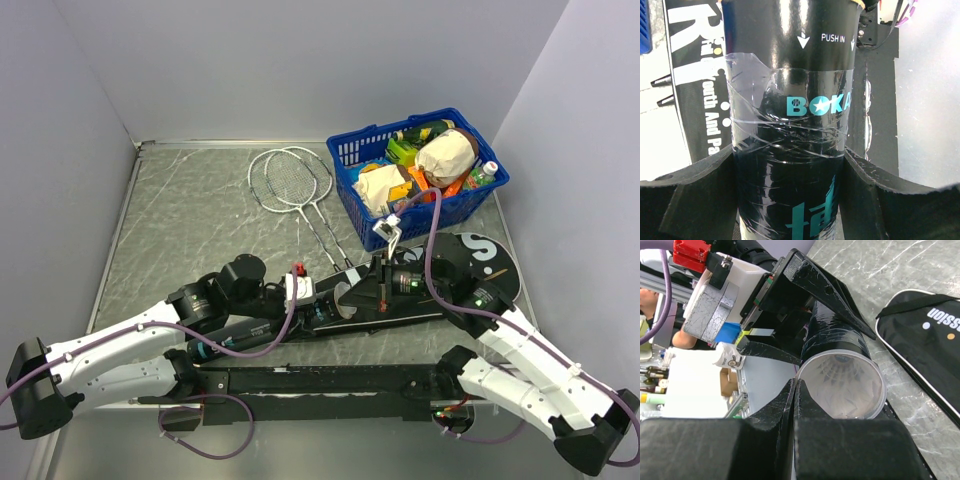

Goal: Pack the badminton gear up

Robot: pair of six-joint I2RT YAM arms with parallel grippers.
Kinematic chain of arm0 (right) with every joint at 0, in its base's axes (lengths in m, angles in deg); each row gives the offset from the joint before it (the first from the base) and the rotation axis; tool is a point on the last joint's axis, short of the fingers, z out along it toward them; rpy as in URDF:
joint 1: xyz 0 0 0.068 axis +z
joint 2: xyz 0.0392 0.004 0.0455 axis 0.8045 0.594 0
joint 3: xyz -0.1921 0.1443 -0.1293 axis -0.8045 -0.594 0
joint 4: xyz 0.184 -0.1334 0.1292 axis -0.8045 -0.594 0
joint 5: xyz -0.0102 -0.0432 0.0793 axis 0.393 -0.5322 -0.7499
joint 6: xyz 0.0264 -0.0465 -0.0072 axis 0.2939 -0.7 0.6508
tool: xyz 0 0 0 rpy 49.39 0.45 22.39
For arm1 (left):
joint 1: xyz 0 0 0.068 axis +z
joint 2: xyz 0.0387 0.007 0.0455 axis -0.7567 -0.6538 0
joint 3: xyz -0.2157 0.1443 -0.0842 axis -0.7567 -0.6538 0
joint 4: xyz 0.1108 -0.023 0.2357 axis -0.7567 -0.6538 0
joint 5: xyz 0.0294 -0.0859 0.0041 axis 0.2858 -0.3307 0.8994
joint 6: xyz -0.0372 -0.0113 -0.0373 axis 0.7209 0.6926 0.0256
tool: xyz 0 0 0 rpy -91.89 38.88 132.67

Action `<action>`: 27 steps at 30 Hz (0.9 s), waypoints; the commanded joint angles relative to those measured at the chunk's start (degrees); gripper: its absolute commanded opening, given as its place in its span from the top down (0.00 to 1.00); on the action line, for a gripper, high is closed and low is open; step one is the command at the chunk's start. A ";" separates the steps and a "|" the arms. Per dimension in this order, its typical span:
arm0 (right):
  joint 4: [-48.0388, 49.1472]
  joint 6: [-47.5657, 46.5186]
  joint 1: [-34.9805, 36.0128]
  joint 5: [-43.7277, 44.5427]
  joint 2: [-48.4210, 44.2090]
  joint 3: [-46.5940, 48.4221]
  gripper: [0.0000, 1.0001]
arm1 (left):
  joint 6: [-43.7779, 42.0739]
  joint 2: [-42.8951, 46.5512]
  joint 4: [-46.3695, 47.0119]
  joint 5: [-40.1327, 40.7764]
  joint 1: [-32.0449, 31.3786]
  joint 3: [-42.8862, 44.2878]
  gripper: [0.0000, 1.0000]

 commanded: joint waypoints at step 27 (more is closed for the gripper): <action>6.47 3.60 2.28 0.32 -3.83 -3.52 1.00 | 0.36 1.55 3.81 -0.35 -0.26 2.42 0.99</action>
